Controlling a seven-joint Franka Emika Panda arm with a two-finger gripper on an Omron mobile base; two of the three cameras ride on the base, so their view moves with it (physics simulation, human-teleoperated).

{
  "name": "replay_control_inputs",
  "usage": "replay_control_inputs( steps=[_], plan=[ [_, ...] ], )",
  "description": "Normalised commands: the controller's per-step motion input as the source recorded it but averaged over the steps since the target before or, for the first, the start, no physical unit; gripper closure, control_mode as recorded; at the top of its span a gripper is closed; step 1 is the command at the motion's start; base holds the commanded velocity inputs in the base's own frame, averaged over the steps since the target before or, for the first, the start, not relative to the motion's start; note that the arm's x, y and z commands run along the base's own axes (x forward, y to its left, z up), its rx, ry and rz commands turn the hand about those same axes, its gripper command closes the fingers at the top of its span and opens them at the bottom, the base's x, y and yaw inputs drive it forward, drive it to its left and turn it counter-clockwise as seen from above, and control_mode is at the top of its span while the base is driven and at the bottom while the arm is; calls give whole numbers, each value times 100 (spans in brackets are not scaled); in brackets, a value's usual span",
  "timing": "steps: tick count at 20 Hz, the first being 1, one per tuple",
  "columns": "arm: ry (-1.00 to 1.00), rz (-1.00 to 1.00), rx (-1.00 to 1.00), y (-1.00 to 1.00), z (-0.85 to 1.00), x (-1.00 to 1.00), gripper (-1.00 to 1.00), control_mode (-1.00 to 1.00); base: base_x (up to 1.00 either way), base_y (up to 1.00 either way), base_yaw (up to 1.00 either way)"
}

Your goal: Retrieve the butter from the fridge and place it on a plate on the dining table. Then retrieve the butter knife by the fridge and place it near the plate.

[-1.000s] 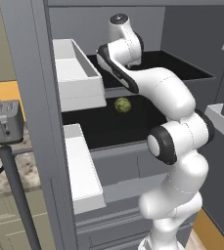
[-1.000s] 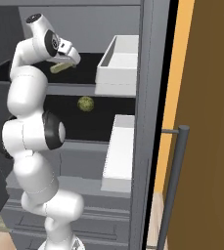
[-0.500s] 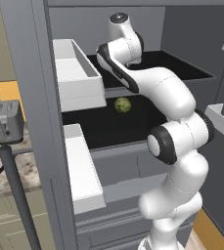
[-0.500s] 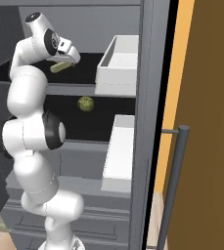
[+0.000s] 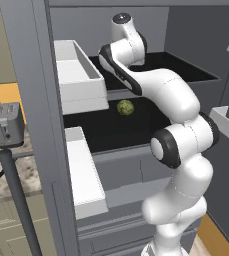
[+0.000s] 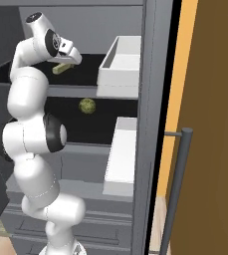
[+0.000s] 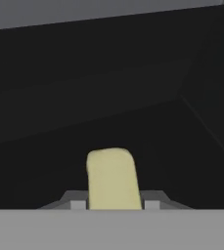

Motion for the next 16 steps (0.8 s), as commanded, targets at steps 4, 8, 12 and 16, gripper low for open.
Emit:
replay_control_inputs(
  steps=[4,8,12,16],
  plan=[
    [-2,11,9,-25,0,0,100,-100,0,0,0],
    [-10,25,14,-64,3,0,100,-100,0,0,0],
    [-14,21,2,-20,0,0,100,-100,0,0,0],
    [-13,16,0,0,0,-3,100,-100,0,0,0]
  ],
)
